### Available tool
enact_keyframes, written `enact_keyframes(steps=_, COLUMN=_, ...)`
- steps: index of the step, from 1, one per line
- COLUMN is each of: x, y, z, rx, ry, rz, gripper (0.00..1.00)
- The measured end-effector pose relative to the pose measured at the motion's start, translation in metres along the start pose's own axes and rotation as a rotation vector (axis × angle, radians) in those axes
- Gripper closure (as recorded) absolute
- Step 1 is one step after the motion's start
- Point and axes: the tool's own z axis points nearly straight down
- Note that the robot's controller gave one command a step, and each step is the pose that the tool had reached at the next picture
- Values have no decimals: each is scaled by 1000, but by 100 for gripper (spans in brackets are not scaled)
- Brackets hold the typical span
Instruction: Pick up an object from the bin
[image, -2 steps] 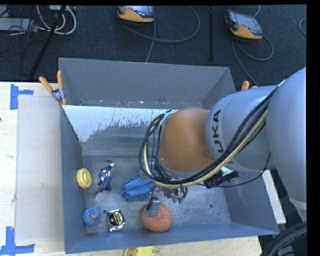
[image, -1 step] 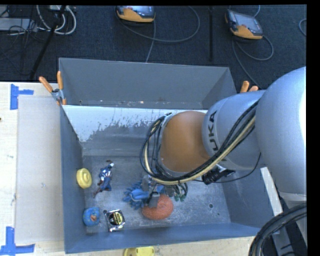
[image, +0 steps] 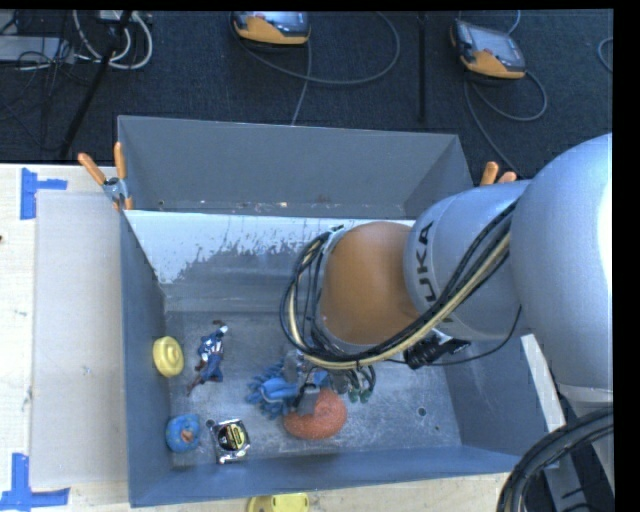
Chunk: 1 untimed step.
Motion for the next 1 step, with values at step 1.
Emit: enact_keyframes(steps=1, x=-54, y=-6, z=-156, rx=3, ry=1, rz=-12, gripper=100)
